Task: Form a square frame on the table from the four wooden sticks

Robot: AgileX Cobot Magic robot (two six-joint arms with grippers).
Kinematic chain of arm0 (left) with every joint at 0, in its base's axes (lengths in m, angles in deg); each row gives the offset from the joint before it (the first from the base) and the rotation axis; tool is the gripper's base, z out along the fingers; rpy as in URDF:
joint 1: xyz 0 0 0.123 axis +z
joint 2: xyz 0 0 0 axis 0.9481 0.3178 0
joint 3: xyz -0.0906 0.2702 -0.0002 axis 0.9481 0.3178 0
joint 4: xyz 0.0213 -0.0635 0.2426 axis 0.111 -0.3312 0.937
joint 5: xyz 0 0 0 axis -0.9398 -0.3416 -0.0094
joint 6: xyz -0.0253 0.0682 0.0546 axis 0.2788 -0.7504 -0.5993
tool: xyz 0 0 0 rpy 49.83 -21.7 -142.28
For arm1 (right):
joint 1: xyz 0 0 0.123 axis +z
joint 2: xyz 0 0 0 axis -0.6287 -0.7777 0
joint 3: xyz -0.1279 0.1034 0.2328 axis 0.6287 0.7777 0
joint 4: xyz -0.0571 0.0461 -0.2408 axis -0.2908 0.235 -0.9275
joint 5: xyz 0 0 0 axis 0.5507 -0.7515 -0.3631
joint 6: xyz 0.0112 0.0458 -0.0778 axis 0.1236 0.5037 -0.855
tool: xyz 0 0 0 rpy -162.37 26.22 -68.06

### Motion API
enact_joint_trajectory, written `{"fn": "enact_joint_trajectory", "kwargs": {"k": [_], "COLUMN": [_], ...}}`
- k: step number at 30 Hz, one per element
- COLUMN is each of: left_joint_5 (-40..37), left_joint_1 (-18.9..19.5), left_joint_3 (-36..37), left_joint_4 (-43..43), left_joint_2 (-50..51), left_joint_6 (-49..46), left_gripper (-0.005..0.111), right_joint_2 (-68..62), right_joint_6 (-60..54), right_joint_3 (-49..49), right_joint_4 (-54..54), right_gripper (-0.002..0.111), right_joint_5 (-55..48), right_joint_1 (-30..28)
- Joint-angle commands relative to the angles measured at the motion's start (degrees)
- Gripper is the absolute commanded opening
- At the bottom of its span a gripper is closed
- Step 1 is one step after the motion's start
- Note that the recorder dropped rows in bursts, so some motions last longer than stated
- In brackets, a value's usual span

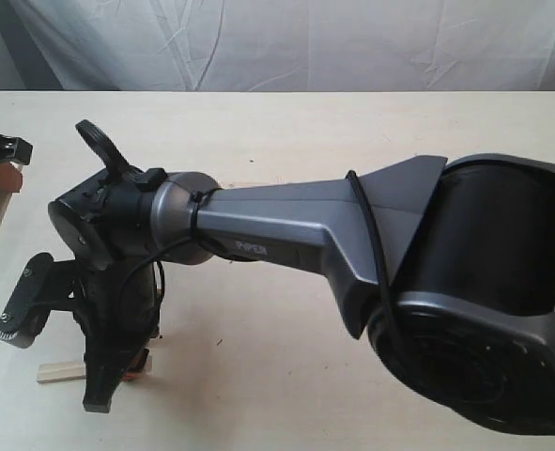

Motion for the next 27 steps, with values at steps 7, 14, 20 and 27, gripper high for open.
{"fn": "enact_joint_trajectory", "kwargs": {"k": [7, 14, 20, 27], "left_joint_5": [0.1, -1.1, -1.2, -1.8], "left_joint_1": [0.2, -0.2, -3.2, -6.2], "left_joint_3": [-0.3, -0.3, -0.4, -0.4], "left_joint_4": [-1.2, -4.1, -4.8, -5.2], "left_joint_2": [-0.3, -0.3, -0.3, -1.0], "left_joint_6": [0.0, -1.7, -2.8, -2.8], "left_gripper": [0.000, 0.000, 0.000, 0.000], "right_joint_2": [-1.2, 4.8, 7.9, 7.8], "right_joint_6": [0.0, 2.1, 15.2, 22.0], "right_joint_3": [0.1, 0.1, 0.1, 0.1], "right_joint_4": [-0.4, -7.1, -19.4, -23.8], "right_gripper": [0.000, 0.000, 0.000, 0.000], "right_joint_5": [-3.0, -2.3, 2.9, 6.4], "right_joint_1": [0.3, 0.3, 0.3, 0.3]}}
